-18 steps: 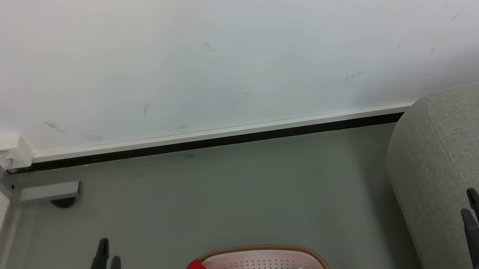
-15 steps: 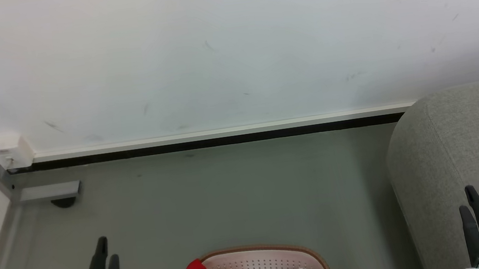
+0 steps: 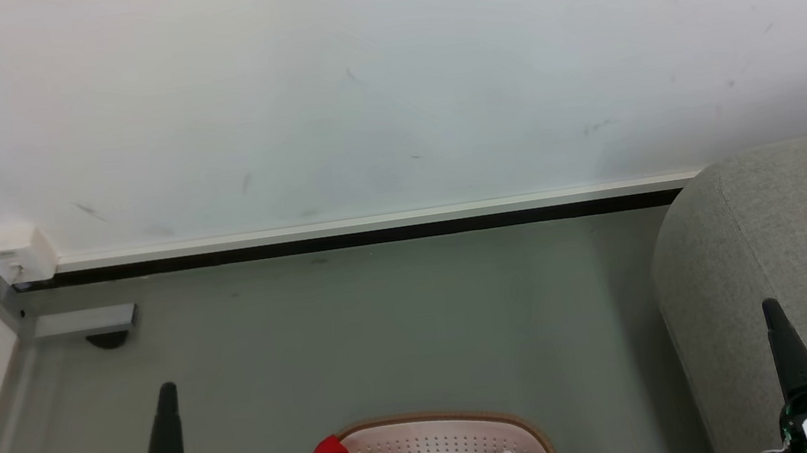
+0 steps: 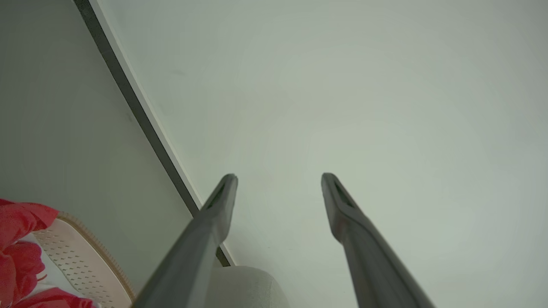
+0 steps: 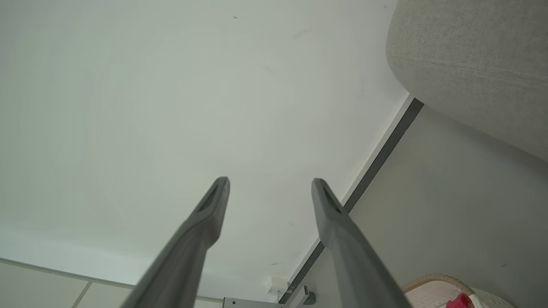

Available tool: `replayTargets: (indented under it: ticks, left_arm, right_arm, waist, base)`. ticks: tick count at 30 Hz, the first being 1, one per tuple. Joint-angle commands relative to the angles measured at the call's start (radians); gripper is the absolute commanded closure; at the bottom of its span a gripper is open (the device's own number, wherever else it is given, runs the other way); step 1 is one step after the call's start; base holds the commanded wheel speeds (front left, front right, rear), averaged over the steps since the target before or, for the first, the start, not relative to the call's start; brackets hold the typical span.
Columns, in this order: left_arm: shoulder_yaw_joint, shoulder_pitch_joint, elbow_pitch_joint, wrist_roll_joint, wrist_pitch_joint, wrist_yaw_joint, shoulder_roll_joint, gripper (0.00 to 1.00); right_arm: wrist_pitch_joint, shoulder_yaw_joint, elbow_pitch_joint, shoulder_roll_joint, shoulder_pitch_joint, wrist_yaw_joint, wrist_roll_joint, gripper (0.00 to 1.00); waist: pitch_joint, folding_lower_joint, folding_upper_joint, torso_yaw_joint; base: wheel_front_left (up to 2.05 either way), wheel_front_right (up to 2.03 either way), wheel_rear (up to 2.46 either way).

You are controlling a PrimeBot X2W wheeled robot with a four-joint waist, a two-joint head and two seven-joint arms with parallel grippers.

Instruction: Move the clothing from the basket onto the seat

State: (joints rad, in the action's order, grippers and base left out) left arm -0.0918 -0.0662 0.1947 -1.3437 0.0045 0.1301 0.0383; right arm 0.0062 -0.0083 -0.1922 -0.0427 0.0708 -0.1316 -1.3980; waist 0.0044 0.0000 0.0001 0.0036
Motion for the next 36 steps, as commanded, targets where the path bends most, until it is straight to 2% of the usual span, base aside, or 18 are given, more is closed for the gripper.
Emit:
replayTargets:
  ticks: [1, 10, 19, 36]
  left_arm:
    - [-0.002, -0.006, -0.027, 0.067, -0.013, -0.003, 0.007, 0.00]
    - [0.010, 0.001, -0.054, 0.326, -0.048, -0.021, 0.009, 0.00]
    - [0.030, 0.013, -0.079, 0.535, -0.079, -0.039, 0.019, 0.00]
    - [0.077, 0.021, -0.064, 0.770, -0.129, -0.070, 0.045, 0.00]
  right_arm:
    - [-0.015, 0.008, 0.022, -0.013, 0.027, 0.000, 0.058, 0.00]
    - [-0.049, 0.047, 0.025, -0.014, 0.032, 0.000, 0.280, 0.00]
    - [-0.082, 0.047, 0.017, -0.008, 0.035, 0.001, 0.471, 0.00]
    - [-0.131, 0.080, 0.005, -0.008, 0.038, 0.001, 0.733, 0.00]
  waist:
    - [0.001, 0.0000, -0.0001, 0.000]
    - [0.004, 0.0000, -0.0001, 0.000]
    - [0.003, 0.0000, -0.0001, -0.001]
    - [0.001, 0.0000, -0.0001, 0.001]
  base:
    - [0.00, 0.00, 0.00]
    - [0.00, 0.00, 0.00]
    - [0.00, 0.00, 0.00]
    - [0.00, 0.00, 0.00]
